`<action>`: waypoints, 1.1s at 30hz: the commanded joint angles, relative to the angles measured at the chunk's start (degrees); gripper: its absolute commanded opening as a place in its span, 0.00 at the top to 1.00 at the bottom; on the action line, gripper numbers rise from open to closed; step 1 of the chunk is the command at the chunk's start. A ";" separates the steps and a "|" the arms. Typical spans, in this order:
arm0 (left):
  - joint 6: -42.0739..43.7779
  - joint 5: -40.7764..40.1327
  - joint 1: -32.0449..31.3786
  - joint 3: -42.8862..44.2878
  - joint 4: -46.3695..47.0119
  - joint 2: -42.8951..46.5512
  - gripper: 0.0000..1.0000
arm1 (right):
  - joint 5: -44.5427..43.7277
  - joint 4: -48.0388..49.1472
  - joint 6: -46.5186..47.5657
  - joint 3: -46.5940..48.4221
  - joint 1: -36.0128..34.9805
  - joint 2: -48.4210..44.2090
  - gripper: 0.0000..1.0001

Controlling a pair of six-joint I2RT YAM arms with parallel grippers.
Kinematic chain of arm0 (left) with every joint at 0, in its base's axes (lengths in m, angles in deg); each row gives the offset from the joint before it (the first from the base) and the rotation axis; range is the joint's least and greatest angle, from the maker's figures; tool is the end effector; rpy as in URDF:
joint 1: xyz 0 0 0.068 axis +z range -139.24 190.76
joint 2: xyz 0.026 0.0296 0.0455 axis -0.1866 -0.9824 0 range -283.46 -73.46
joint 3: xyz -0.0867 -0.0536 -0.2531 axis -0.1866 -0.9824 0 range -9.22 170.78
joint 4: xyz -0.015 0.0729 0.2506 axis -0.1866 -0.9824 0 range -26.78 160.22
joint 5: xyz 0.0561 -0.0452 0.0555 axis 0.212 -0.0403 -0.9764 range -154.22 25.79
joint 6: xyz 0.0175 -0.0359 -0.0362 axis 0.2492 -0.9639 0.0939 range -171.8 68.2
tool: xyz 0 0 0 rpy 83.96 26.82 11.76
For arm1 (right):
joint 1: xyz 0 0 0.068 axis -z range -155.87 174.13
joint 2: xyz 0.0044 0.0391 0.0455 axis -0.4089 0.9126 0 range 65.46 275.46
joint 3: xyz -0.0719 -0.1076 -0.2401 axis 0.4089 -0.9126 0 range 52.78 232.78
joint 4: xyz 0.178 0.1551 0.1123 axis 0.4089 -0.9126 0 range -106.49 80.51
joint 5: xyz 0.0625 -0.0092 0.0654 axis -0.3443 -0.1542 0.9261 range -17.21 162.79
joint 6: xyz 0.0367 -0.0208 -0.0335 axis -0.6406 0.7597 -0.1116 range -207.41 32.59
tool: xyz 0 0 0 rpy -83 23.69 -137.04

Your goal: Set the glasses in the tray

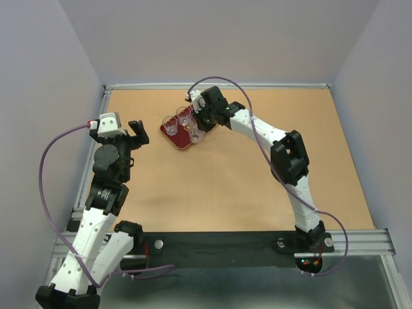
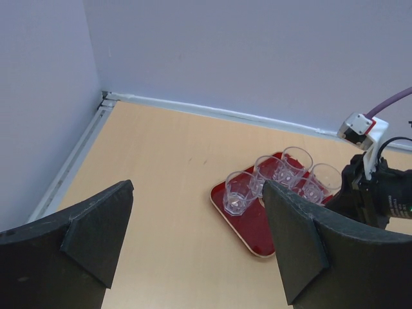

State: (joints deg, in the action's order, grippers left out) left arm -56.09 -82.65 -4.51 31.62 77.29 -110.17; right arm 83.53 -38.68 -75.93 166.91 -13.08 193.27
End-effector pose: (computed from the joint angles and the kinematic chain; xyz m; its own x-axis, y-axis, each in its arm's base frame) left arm 0.1516 -0.0297 0.3698 0.1906 -0.1257 -0.9736 -0.0352 0.9903 -0.1347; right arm 0.4053 0.3160 0.2482 -0.3911 -0.5427 -0.7433 -0.7968 0.6039 -0.0217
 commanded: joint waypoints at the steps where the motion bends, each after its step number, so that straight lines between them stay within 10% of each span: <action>1: 0.87 -0.02 0.33 -0.32 3.13 0.85 0.07 | -0.72 1.59 -1.20 4.61 -2.86 0.25 0.99; 33: 1.04 1.30 0.24 -0.58 3.48 0.85 0.07 | -16.28 6.16 3.10 16.13 -6.56 11.85 0.85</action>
State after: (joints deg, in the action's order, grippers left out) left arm -56.07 -81.76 -4.51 31.62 77.68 -109.97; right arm 69.13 -36.71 -74.22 179.61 -19.61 203.98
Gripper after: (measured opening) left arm 0.932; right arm 0.144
